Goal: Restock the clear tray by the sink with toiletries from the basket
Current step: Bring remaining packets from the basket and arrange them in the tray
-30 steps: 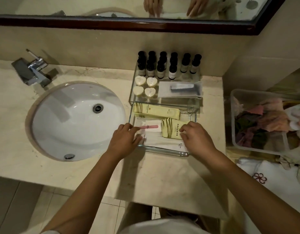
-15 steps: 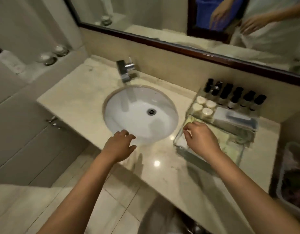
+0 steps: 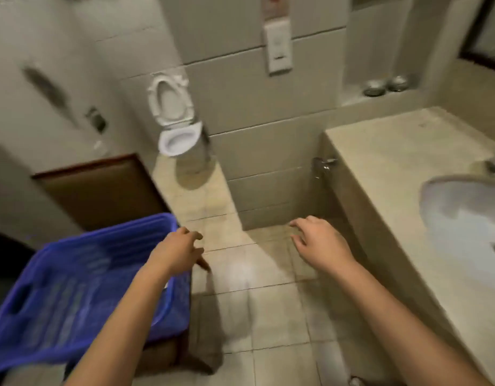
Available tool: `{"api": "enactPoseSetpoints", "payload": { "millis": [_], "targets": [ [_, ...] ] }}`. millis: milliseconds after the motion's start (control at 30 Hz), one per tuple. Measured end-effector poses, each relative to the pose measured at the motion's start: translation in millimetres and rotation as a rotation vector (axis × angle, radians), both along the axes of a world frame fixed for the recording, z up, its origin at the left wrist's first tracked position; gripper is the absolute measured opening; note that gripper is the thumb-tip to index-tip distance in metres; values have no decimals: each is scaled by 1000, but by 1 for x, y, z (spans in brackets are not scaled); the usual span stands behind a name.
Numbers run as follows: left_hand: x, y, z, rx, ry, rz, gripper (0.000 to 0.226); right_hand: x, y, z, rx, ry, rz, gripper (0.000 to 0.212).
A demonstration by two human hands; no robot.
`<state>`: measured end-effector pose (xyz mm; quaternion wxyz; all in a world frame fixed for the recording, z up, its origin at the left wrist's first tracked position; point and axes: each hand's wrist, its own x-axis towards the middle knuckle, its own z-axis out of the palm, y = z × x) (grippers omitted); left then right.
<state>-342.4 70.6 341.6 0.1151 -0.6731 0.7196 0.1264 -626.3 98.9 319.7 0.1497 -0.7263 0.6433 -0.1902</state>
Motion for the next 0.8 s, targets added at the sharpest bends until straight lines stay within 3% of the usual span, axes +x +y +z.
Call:
{"api": "enactPoseSetpoints", "payload": {
  "millis": [167,400,800],
  "targets": [
    [135,71,-2,20,68,369,44,113,-25,10,-10,85,309,35],
    [208,163,-21,86,230,755,39,226,-48,-1,57,176,635,32],
    [276,101,-24,10,290,1097,43,353,-177,-6,104,296,959,38]
  ]
}}
